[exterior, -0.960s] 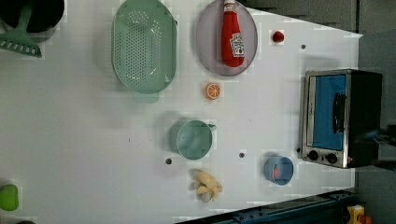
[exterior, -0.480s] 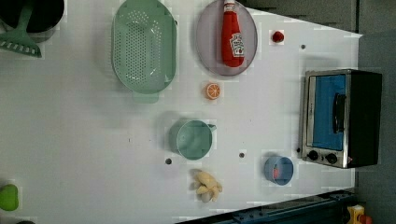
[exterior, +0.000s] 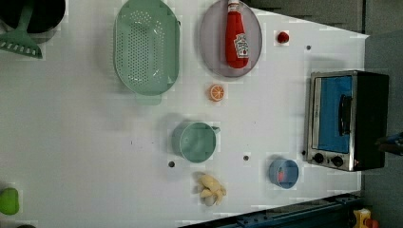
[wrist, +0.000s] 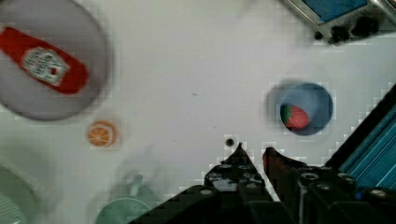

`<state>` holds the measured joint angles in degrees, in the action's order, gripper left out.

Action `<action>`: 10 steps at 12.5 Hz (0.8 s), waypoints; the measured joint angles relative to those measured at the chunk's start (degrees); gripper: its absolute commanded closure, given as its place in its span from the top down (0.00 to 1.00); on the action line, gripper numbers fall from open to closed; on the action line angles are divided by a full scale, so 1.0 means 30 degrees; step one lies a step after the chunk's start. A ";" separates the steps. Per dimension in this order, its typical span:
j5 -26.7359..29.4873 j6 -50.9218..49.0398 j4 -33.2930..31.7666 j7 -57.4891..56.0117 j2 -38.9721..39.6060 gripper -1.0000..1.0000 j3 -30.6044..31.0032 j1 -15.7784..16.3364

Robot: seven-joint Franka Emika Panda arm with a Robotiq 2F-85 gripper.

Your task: Flap open oven.

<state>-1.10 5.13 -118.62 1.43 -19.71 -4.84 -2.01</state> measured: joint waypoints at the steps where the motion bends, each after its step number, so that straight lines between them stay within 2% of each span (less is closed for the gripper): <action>1: -0.0023 0.0113 -0.0410 -0.0194 0.0284 0.18 -0.0223 0.0011; 4: 0.0072 0.0546 -0.0821 -0.2299 0.1506 0.18 -0.1458 0.0013; 10: -0.2714 0.5511 -0.1119 -1.0939 0.3206 0.18 -0.3372 -0.0095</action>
<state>-9.25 21.67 -121.98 -31.39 -10.09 -14.95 -2.29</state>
